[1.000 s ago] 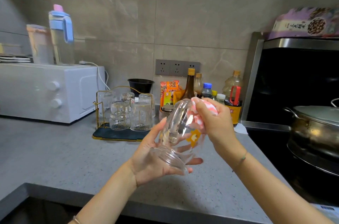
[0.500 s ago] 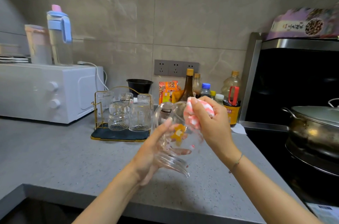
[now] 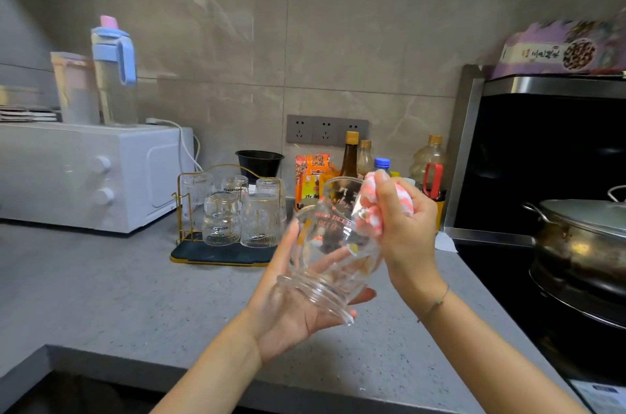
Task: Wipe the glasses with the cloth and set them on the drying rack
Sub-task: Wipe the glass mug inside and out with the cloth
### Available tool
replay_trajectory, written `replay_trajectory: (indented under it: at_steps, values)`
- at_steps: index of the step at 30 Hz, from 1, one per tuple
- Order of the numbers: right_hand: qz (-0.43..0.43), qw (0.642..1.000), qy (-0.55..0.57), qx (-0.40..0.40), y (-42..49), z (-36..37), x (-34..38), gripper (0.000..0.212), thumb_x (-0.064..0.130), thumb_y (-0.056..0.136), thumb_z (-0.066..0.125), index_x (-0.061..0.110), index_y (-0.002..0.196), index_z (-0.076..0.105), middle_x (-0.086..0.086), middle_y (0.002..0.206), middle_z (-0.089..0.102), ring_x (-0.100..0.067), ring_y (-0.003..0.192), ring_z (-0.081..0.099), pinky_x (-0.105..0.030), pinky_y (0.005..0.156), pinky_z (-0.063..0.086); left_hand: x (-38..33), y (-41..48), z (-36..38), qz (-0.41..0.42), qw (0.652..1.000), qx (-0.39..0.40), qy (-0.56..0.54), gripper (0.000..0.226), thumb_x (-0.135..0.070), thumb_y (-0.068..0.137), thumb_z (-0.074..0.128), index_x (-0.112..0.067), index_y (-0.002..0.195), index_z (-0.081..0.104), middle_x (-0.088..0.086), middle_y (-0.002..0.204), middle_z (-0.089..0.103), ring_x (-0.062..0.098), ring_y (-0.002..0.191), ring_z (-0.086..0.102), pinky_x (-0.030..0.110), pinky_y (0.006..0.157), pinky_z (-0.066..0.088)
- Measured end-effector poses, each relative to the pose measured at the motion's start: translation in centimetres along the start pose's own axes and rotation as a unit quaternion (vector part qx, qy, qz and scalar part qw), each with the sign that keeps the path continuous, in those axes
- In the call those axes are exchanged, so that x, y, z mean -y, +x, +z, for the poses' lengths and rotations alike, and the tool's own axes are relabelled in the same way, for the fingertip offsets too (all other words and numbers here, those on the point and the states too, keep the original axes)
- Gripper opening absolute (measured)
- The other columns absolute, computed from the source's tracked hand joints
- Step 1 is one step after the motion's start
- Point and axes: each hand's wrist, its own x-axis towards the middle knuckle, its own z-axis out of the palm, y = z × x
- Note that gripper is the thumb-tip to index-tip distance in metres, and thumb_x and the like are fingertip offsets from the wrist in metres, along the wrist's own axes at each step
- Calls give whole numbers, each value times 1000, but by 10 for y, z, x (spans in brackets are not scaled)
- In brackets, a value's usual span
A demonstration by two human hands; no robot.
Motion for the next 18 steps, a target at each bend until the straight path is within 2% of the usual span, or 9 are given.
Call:
replay_trajectory:
  at_steps: [2, 4, 6, 7, 8, 11, 13, 16, 18]
  values:
    - [-10, 1000, -26, -3, 3, -2, -2, 32, 29, 90, 60, 12, 62, 64, 6, 52, 56, -8, 53, 54, -28, 54, 45, -4, -2, 2, 36, 995, -49, 81, 84, -78, 79, 40, -14, 130, 59, 11, 126, 65, 36, 109, 66, 48, 80, 58]
    - [-34, 997, -63, 4, 4, -2, -2, 33, 26, 90, 62, 4, 66, 65, 3, 53, 55, -6, 53, 53, -22, 51, 43, -5, -3, 3, 84, 975, -52, 200, 89, -86, 64, 53, -30, 134, 52, 1, 129, 63, 27, 107, 68, 45, 80, 58]
    - [-51, 994, -92, 11, 3, -1, -2, 31, 21, 91, 62, 1, 67, 65, 3, 54, 56, -5, 54, 53, -17, 51, 42, -2, -2, 5, 118, 946, -76, 292, 111, -83, 41, 71, -49, 139, 32, -9, 133, 55, 19, 109, 67, 42, 90, 53]
    - [-55, 993, -100, 13, 3, 1, -2, 30, 21, 91, 61, 2, 68, 65, 3, 55, 56, -5, 55, 53, -15, 51, 41, 0, 0, 5, 135, 933, -91, 320, 119, -79, 36, 76, -56, 139, 23, -9, 138, 52, 17, 113, 65, 43, 97, 49]
    - [-58, 993, -104, 17, 4, 2, -2, 30, 22, 91, 62, 3, 67, 65, 3, 55, 56, -5, 55, 53, -14, 51, 41, 2, 2, 5, 159, 924, -105, 332, 120, -75, 36, 80, -58, 139, 23, -7, 141, 50, 15, 116, 62, 43, 101, 46]
    - [-72, 990, -111, 46, 7, 3, -3, 33, 37, 89, 60, 11, 69, 64, 3, 59, 58, -9, 58, 57, -20, 53, 44, 2, 5, 3, 219, 919, -107, 311, 95, -59, 45, 84, -45, 132, 47, -9, 130, 61, 11, 114, 63, 35, 98, 51]
    - [-82, 986, -124, 74, 8, 3, -5, 38, 43, 88, 54, 9, 74, 65, 0, 64, 61, -16, 62, 59, -28, 55, 47, -1, 3, 3, 203, 931, -94, 287, 81, -53, 46, 84, -41, 121, 58, -13, 118, 69, 18, 103, 69, 31, 88, 53]
    - [-104, 982, -116, 105, 8, 1, -6, 38, 41, 88, 52, 7, 76, 63, 0, 65, 59, -14, 61, 58, -24, 55, 45, -3, -3, 6, 157, 961, -79, 216, 101, -56, 32, 91, -30, 125, 61, -10, 118, 70, 19, 103, 70, 36, 83, 55]
    - [-103, 984, -92, 116, 7, -1, -5, 37, 39, 89, 51, 8, 73, 62, 3, 63, 57, -7, 60, 55, -17, 56, 43, -4, -4, 5, 121, 979, -54, 155, 98, -54, 32, 93, -26, 122, 67, -1, 123, 68, 17, 113, 65, 41, 83, 57]
